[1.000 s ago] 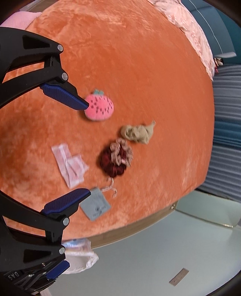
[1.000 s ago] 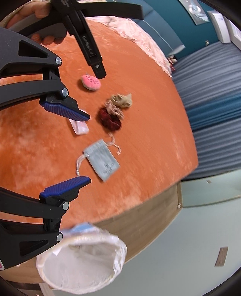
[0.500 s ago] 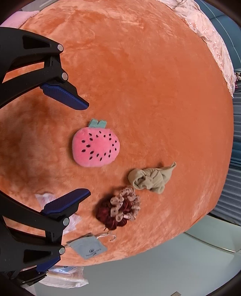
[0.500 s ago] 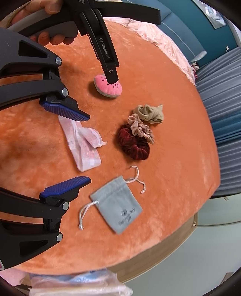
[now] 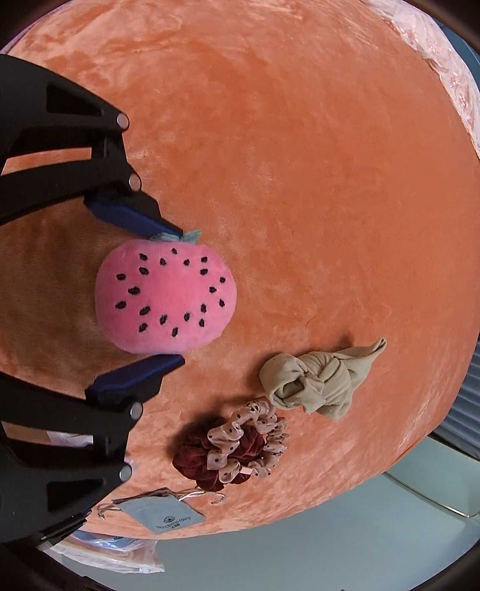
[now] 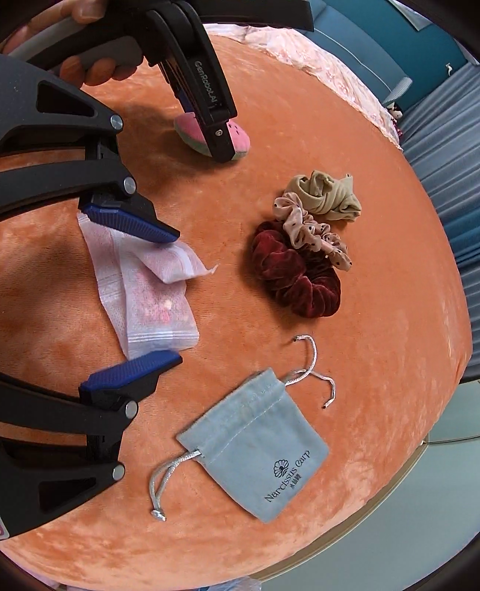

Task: Collect trash
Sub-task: 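Grasp the pink strawberry plush with the left tool while the right tool grasps the pink mesh bag, then carry the strawberry plush and mesh bag over the wastebasket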

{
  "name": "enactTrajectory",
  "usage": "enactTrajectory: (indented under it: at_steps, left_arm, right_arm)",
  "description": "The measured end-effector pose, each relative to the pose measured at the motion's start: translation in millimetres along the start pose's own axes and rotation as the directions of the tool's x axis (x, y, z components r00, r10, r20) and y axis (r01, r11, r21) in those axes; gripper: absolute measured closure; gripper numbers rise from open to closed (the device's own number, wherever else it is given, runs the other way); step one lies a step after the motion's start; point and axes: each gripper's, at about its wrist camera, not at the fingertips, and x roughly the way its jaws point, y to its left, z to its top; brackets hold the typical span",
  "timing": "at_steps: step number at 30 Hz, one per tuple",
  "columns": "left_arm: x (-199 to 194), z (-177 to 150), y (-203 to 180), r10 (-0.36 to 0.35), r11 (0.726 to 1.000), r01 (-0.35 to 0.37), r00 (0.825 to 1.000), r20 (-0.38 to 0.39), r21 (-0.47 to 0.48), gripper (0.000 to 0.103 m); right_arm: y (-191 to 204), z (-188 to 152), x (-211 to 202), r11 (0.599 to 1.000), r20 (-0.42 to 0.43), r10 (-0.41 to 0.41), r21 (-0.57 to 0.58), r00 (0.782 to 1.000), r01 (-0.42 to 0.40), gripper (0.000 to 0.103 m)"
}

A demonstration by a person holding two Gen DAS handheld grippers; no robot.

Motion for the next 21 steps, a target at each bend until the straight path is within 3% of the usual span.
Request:
enactTrajectory:
  at_steps: [4, 7, 15, 21]
  left_arm:
    - [-5.1, -3.6, 1.7, -0.016, 1.000, 0.016, 1.000, 0.013, 0.005, 0.052]
    - [-12.8, -8.0, -1.8, -0.029, 1.000, 0.029, 0.999, 0.013, 0.006, 0.054]
    - [-62.7, -22.5, -41.2, -0.093, 0.994, 0.089, 0.993, 0.068, 0.063, 0.054]
    - [-118.7, -32.9, -93.9, -0.171, 0.975, 0.149, 0.977, 0.129, 0.163, 0.053]
  right_arm:
    - [-3.7, -3.0, -7.2, 1.000, 0.007, 0.023, 0.021, 1.000, -0.023, 0.073]
    - [-4.5, -2.4, -20.5, 0.999, 0.020, 0.046, 0.023, 0.999, -0.046, 0.084]
    - [-5.5, -0.3, -89.1, 0.997, 0.147, 0.077, -0.014, 0.986, -0.076, 0.086]
    - [-29.6, 8.9, -163.5, 0.998, 0.291, 0.056, 0.001, 0.955, -0.059, 0.086]
